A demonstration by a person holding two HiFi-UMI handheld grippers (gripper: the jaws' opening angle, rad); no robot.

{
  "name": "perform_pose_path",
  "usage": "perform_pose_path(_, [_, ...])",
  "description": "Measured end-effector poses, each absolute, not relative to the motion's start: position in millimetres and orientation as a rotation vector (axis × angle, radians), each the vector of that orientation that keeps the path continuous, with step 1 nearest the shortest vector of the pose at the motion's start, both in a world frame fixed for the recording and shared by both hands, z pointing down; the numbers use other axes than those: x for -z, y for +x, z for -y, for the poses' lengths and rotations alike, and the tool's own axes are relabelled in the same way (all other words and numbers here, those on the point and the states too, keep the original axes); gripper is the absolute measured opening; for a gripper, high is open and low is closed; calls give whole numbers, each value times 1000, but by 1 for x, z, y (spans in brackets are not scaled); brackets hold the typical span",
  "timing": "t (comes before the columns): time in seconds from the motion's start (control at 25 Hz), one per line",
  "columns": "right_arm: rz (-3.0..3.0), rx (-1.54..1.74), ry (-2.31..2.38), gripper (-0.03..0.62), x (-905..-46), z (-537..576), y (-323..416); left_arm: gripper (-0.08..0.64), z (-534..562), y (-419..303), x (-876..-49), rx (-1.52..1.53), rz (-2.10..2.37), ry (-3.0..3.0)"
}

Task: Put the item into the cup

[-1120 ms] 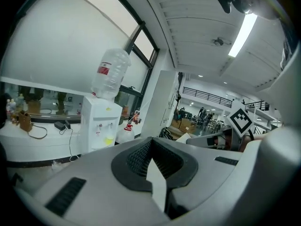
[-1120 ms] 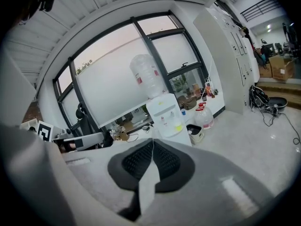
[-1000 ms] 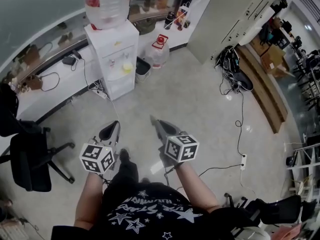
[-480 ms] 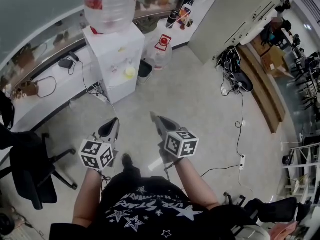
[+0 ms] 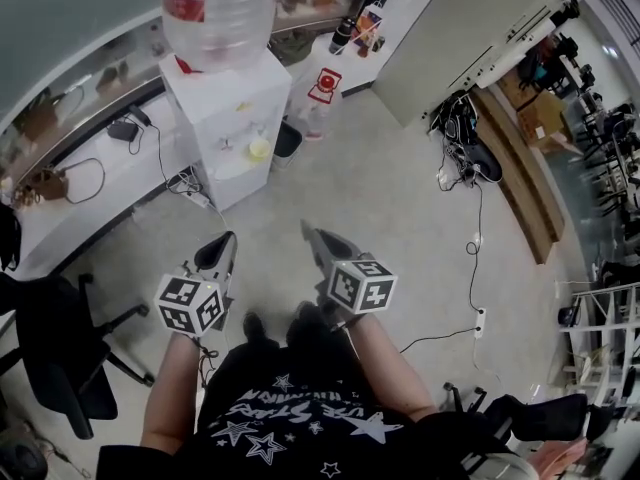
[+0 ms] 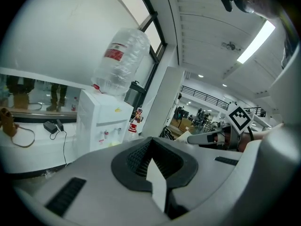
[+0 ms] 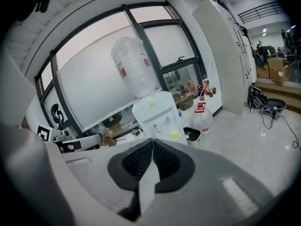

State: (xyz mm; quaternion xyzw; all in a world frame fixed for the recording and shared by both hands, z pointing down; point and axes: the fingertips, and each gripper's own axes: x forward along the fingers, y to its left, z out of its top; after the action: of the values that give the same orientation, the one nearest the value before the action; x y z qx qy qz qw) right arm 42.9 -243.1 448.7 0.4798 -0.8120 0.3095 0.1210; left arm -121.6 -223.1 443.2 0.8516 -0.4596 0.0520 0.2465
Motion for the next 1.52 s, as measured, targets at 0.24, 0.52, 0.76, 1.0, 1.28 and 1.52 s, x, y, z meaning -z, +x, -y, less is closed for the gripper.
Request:
perform_pose_path(0.24, [2363,-932,1371,2,-469,283,52,5,250,-118,-460,-169,1291,2281])
perform_pose_path(0.52, [2387,-901,1197,2,-490,361,53,5,300,-106,-483,-182,1388,2172])
perform_pose_path(0.76, [2403,-893,1079,2,-516,421,50,5,348,-99,-503,-177,1484,2098])
perform_pose_path(1.0, [2412,-877,978,2,-557,473,42,5,381,-101,-538,-194,1565,2003])
perform_pose_path(1.28, [2404,-895,863,2,-623,514,18,5,405,-119,-588,-136,1706,1856])
perform_pose_path(1.52, [2404,-943,849,2,-672,541,-4,5,418,-132,-630,-130,1755,1776])
